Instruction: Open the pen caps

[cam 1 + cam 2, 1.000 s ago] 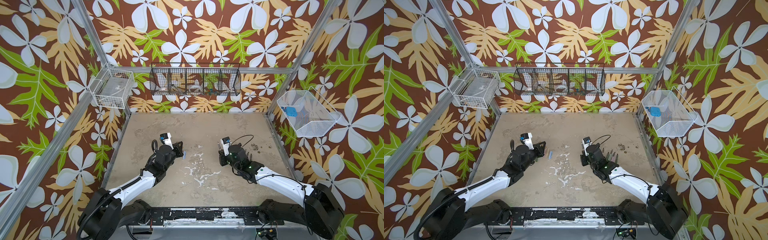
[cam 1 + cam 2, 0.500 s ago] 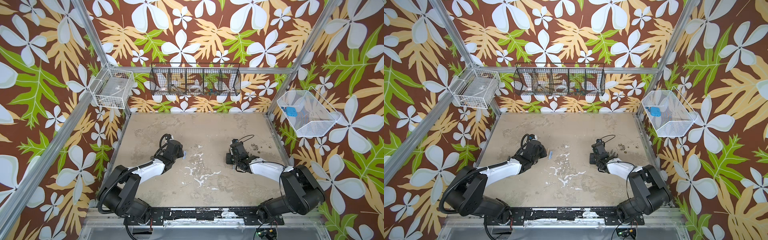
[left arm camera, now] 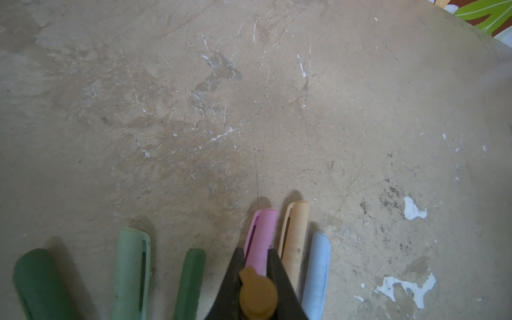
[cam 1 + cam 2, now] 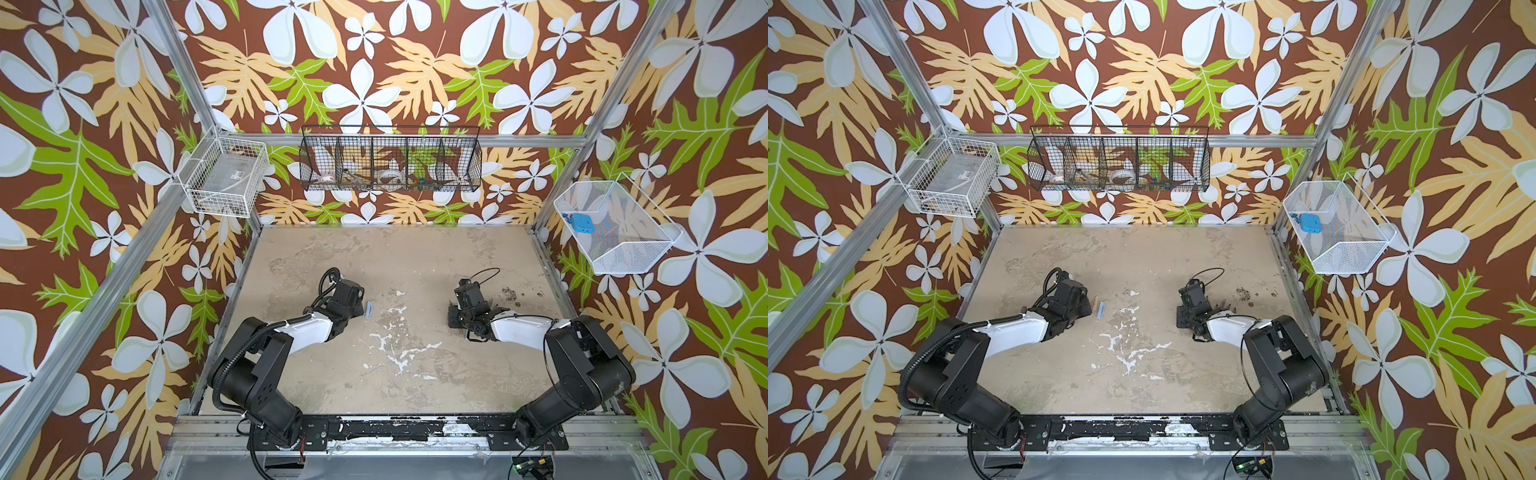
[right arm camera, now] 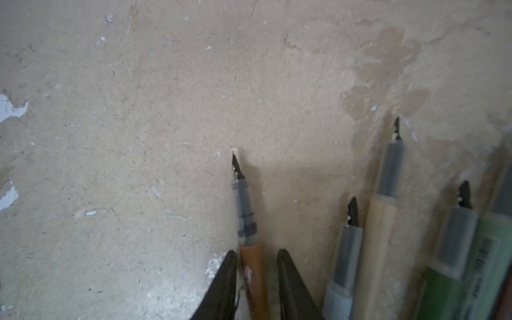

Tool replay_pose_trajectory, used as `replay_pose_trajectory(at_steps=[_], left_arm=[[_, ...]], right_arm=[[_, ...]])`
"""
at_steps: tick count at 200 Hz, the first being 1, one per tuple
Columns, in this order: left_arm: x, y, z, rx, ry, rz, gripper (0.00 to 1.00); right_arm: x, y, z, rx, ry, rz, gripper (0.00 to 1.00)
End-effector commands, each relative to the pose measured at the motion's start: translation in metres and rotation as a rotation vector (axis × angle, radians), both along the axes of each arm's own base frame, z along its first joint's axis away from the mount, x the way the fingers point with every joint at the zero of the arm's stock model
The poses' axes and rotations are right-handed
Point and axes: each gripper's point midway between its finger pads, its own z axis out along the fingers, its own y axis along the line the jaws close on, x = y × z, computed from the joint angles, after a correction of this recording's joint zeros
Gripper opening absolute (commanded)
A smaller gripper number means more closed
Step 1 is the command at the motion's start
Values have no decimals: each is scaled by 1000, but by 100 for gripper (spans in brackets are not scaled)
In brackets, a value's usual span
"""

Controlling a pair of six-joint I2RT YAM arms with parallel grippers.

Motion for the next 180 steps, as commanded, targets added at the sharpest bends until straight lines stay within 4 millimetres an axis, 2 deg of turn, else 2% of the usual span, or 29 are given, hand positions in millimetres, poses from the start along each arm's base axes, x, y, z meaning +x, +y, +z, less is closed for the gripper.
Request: replay_pose_trajectory(at_steps=[1, 24, 43, 91, 122, 137, 153, 180], left_arm=[[4, 8, -1, 36, -5, 11, 5], [5, 8, -2, 43, -11, 2, 9], [6, 10, -5, 61, -7, 8, 14], [8, 11, -10, 75, 5, 6, 23], [8, 9, -2, 60, -16, -5, 30], [9, 7, 8, 41, -54, -12, 35], [8, 5, 26, 8, -113, -24, 39], [-2, 6, 73, -47, -270, -41, 41]], right_arm=[[-3, 7, 12, 46, -29, 33, 36], [-4, 11, 36, 90, -109, 63, 42], [-5, 12, 49, 107, -150, 78, 43], [-5, 15, 61, 126, -198, 99, 44], [-4, 15, 71, 133, -250, 117, 47], [-5, 16, 82, 147, -297, 127, 49], [-6, 15, 102, 160, -389, 141, 50], [-13, 1, 137, 145, -590, 125, 60]])
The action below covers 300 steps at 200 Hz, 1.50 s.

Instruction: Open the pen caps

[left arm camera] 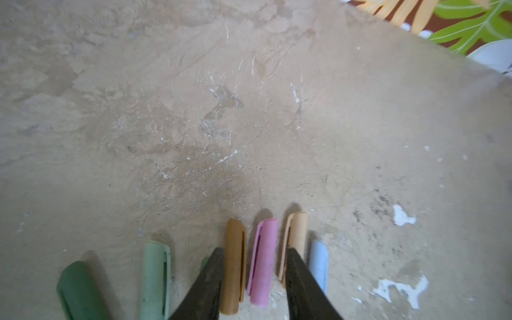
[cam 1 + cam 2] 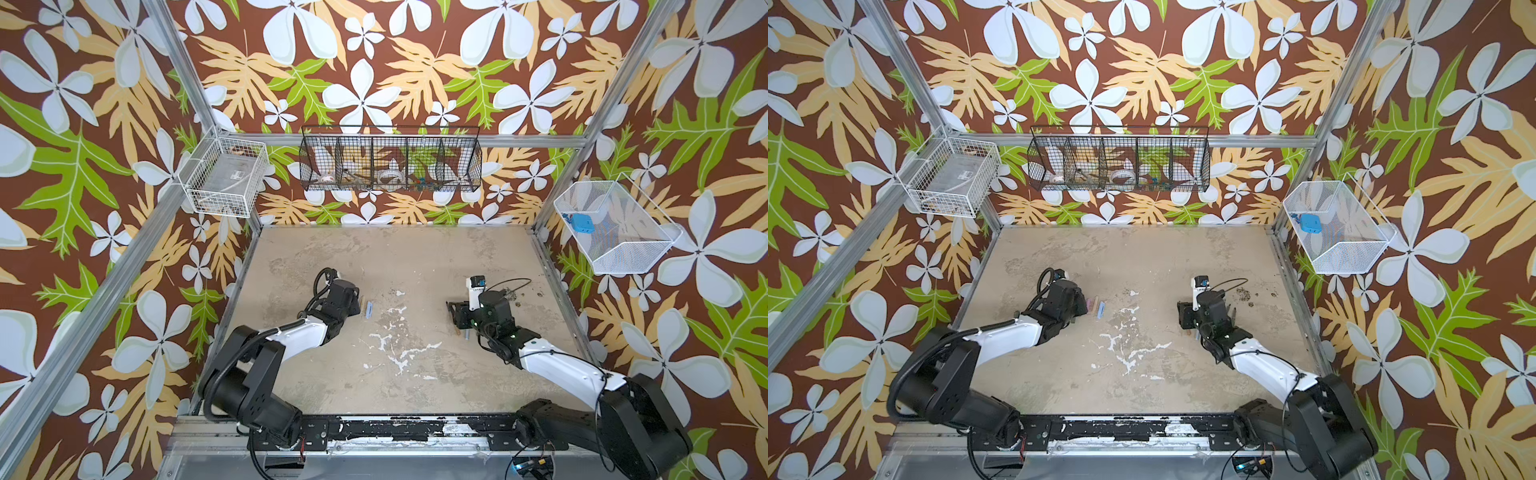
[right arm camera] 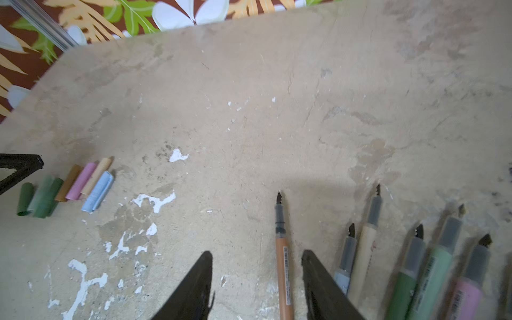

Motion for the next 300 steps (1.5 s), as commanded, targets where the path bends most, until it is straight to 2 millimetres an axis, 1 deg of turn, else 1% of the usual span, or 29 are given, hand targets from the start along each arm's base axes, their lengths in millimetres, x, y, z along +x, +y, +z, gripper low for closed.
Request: replay_pose_trajectory(at_steps=[1, 8, 24, 25, 27, 29, 30, 32, 41, 43, 44, 46, 48, 51, 70, 100, 114, 128, 143, 156, 166, 182, 200, 208, 227, 252, 264, 287, 300], left_arm=[[0, -2, 40, -47, -155, -15, 41], [-5, 3, 57, -56, -224, 1, 45], [-21, 21, 84, -64, -352, 57, 55], [-22, 22, 85, -66, -358, 60, 56], [-24, 25, 88, -66, -373, 73, 58], [-26, 28, 91, -66, -387, 83, 60], [-27, 30, 92, -65, -393, 87, 60], [-29, 32, 95, -64, -406, 95, 61], [-37, 43, 106, -46, -464, 122, 67], [-39, 46, 110, -38, -478, 131, 72], [-40, 48, 111, -34, -485, 133, 83], [-41, 50, 113, -22, -496, 140, 94], [-43, 53, 115, -12, -507, 148, 98], [-47, 58, 117, 0, -523, 163, 99], [-63, 81, 133, 84, -616, 241, 100], [-87, 103, 136, 188, -739, 285, 100], [-94, 114, 122, 251, -725, 319, 100], [-97, 123, 113, 324, -699, 357, 100], [-97, 123, 100, 377, -678, 337, 100], [-99, 125, 93, 398, -680, 341, 100], [-97, 123, 89, 428, -675, 319, 100], [-95, 122, 87, 451, -683, 304, 100], [-94, 123, 89, 446, -714, 302, 100], [-93, 120, 90, 451, -727, 282, 100], [-91, 116, 93, 445, -765, 243, 100], [-81, 117, 87, 446, -768, 213, 100], [-79, 119, 88, 452, -780, 216, 100], [-70, 118, 76, 397, -730, 158, 100], [-66, 115, 78, 396, -738, 141, 100]], right_arm=[[3, -10, 40, 0, -208, -30, 60], [0, -17, 48, -6, -259, -52, 62], [-8, -38, 65, -17, -372, -136, 67], [-9, -39, 66, -19, -376, -142, 68], [-10, -41, 68, -19, -388, -152, 75], [-11, -44, 70, -20, -398, -163, 86], [-12, -45, 70, -21, -403, -169, 93], [-13, -48, 73, -24, -413, -180, 99], [-18, -58, 80, -26, -451, -225, 100], [-19, -61, 82, -28, -459, -235, 100], [-20, -62, 82, -28, -462, -241, 100], [-21, -65, 83, -30, -468, -252, 100], [-22, -67, 84, -32, -474, -260, 100], [-24, -70, 86, -34, -484, -277, 99], [-38, -96, 90, -59, -554, -388, 100], [-64, -128, 85, -135, -700, -513, 100], [-71, -143, 78, -172, -707, -573, 100], [-67, -150, 69, -175, -674, -578, 100], [-63, -160, 58, -164, -645, -592, 100], [-62, -165, 49, -165, -624, -602, 100], [-57, -165, 46, -170, -608, -587, 100], [-44, -155, 41, -192, -575, -530, 100], [-30, -145, 35, -219, -551, -470, 100], [-23, -138, 34, -224, -541, -432, 100], [-10, -131, 33, -253, -527, -390, 100], [-8, -129, 34, -286, -538, -370, 100], [-6, -128, 34, -300, -541, -361, 100], [4, -125, 32, -326, -523, -337, 100], [8, -126, 31, -330, -517, -334, 100]])
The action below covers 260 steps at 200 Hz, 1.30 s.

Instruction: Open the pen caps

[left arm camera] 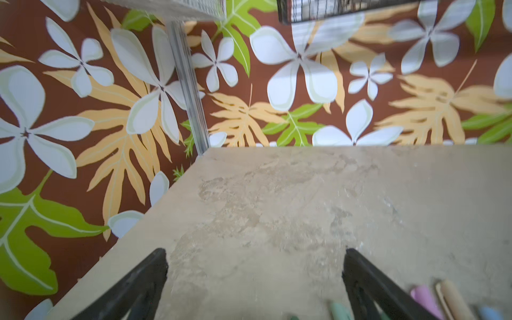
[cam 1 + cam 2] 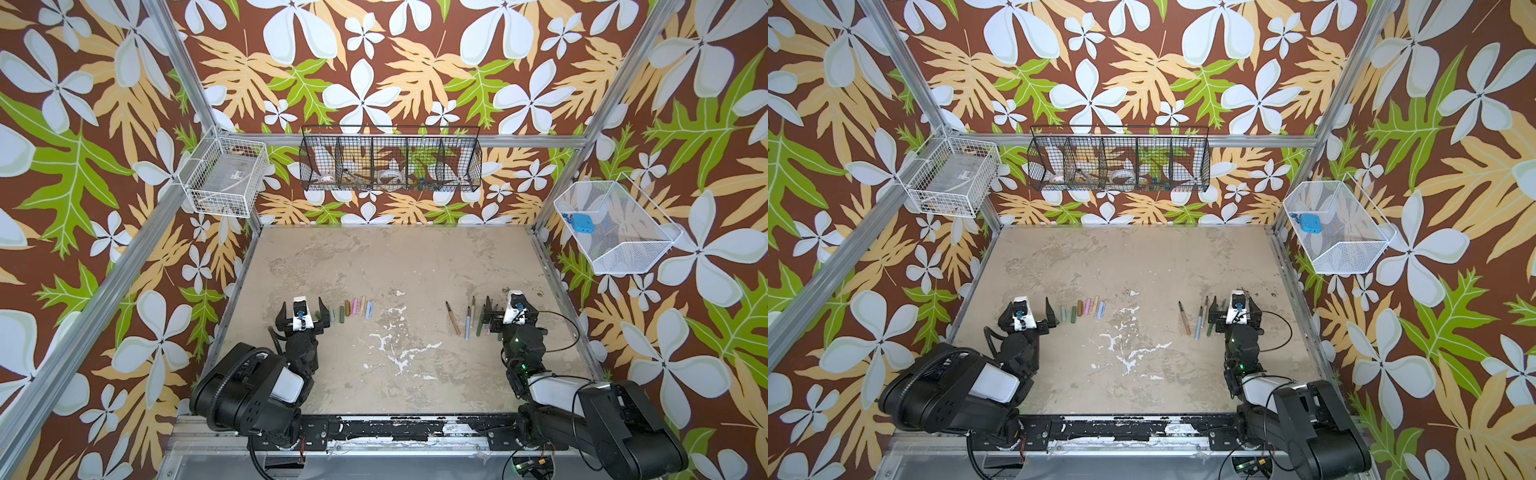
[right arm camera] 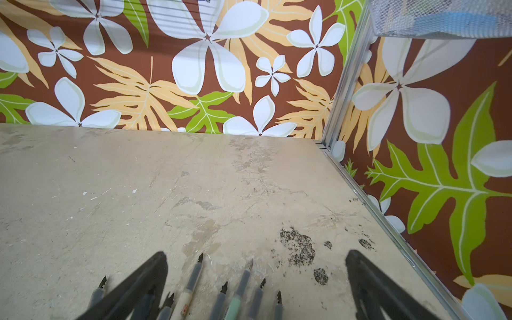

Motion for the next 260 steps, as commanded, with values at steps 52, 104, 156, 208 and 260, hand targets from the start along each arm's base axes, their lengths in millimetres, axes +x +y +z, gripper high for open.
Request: replay_pose_trajectory(at_steps=[52, 104, 156, 208, 260], left_arm=[[13, -8, -6, -57, 12, -117, 100], [19, 12, -8, -107, 18, 15, 100], [19, 12, -9, -107, 19, 17, 100], [19, 12, -8, -107, 17, 15, 100], [19, 12, -9, -107, 19, 14, 100]], right_arm=[[16, -18, -10, 58, -17, 15, 100], [35, -13, -21, 54, 55, 47, 100], [39, -14, -22, 55, 71, 49, 100], [40, -13, -22, 54, 74, 51, 100], [40, -13, -23, 54, 75, 50, 100]])
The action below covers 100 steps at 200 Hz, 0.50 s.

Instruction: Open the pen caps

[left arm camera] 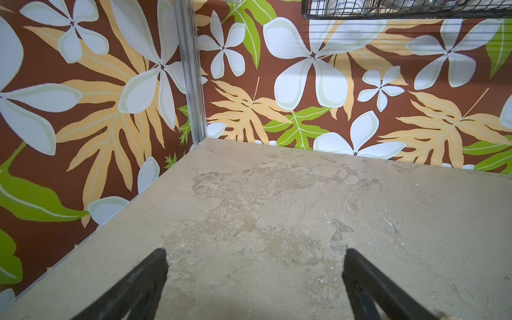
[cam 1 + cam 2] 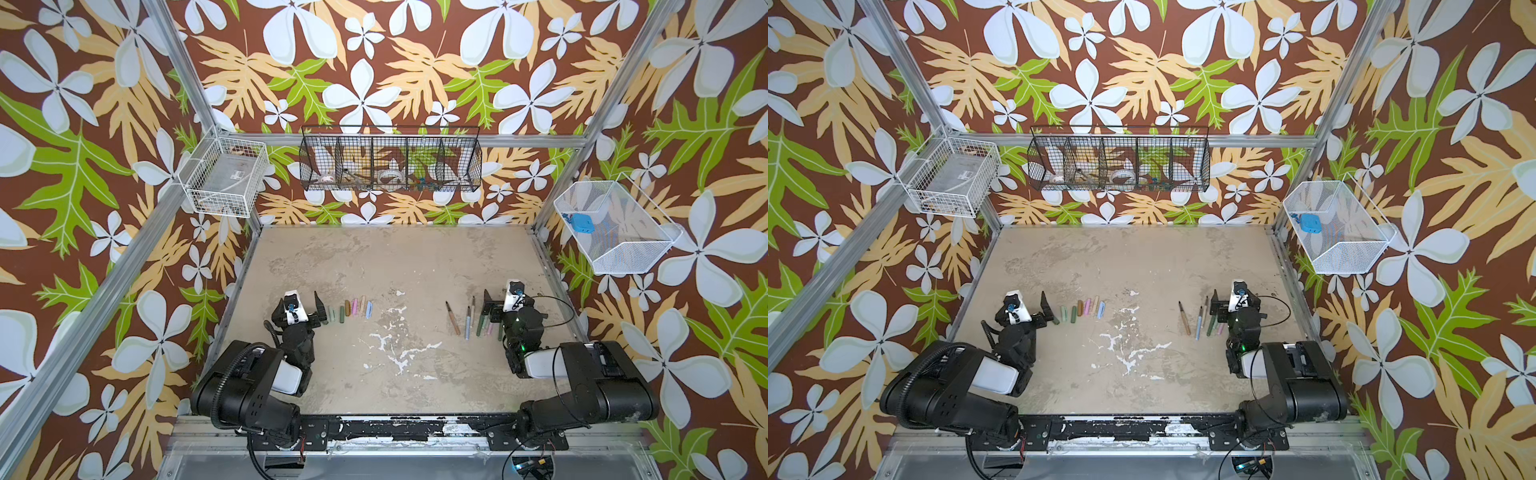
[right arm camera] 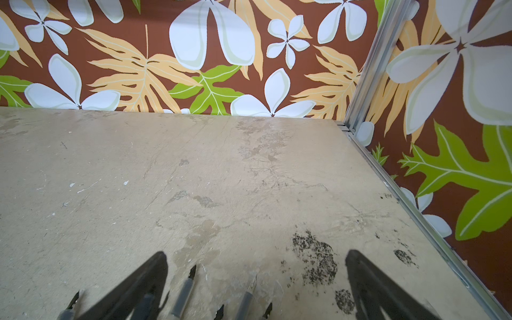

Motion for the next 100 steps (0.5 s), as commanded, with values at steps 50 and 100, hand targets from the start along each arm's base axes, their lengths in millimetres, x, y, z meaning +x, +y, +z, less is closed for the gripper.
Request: replay_pose_trajectory(at_steps=[50, 100], left_arm=[[0, 2, 7, -9, -29, 11, 100], [0, 2, 7, -9, -29, 12, 100]], right_arm=[[1, 0, 5, 8, -18, -2, 100], [3, 0, 3, 9, -12, 0, 100]])
